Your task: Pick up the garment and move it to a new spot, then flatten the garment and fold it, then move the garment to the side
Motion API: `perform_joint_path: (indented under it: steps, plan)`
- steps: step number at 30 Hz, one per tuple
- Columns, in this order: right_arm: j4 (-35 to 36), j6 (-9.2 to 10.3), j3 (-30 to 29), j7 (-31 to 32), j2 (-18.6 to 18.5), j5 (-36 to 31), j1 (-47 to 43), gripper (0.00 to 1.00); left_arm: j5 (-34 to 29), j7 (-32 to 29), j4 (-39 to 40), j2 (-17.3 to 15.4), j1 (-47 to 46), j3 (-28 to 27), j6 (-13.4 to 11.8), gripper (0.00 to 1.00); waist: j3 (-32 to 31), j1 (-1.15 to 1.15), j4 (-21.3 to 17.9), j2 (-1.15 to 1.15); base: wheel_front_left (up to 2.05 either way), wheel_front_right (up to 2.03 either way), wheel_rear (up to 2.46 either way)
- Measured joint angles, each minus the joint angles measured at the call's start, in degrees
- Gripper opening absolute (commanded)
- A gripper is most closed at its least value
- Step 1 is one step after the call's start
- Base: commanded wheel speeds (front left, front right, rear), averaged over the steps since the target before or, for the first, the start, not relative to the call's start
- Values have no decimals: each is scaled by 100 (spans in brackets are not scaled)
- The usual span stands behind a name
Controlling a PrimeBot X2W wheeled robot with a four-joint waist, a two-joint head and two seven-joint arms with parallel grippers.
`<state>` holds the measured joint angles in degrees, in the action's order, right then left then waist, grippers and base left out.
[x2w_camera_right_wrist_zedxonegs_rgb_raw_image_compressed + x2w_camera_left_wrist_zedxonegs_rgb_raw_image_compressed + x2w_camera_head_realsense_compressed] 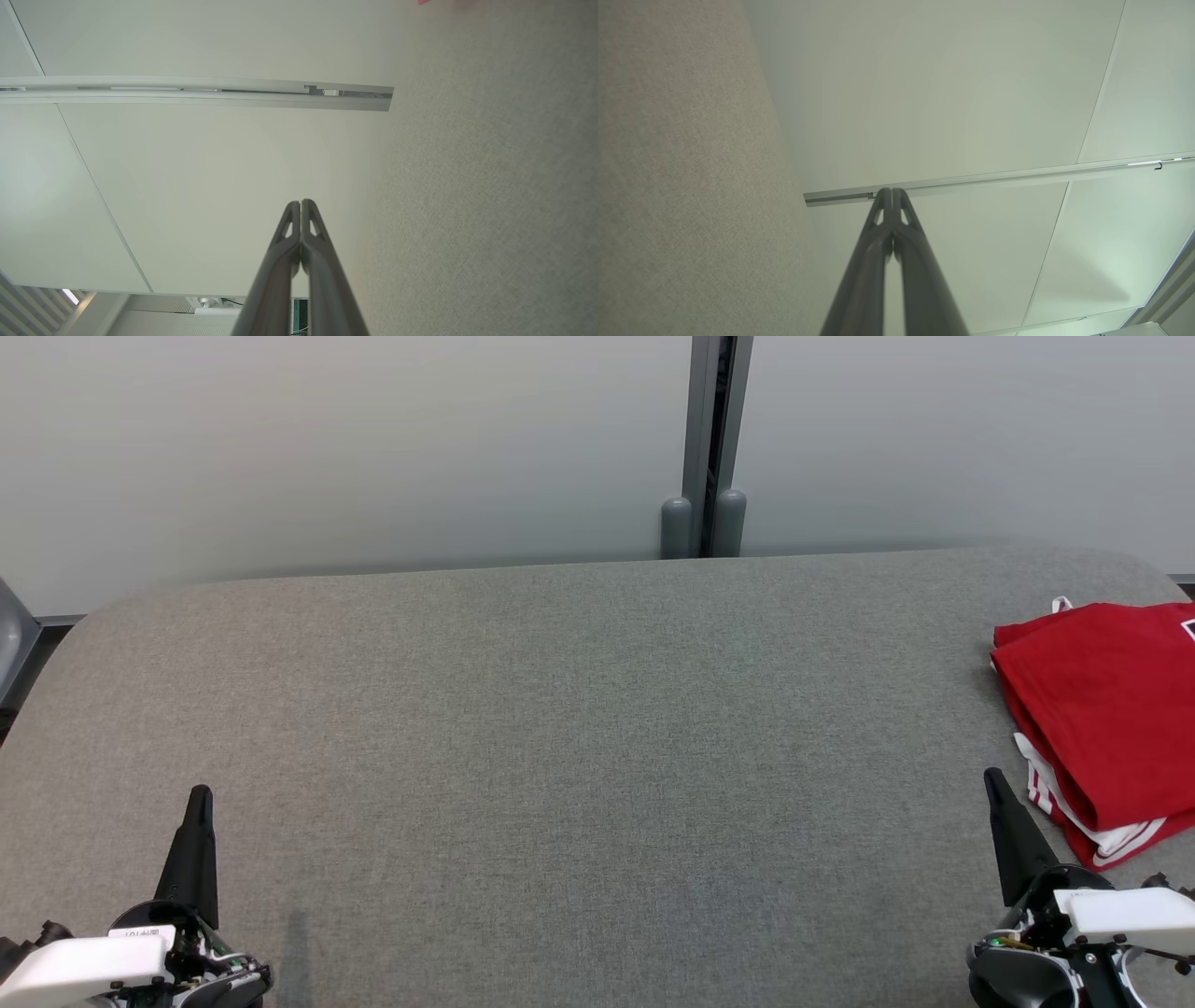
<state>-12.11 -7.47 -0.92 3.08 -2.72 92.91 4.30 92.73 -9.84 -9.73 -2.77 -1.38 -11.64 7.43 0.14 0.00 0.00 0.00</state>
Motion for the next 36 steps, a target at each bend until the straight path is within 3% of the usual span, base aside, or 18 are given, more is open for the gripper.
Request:
perform_joint_path:
  steps: [36]
  plan:
    - [0, 0, -1, 0, 1, 0, 1, 0, 0, 0, 0, 1, 0, 0, 0, 0, 0, 0, 0, 0, 0, 0, 0]
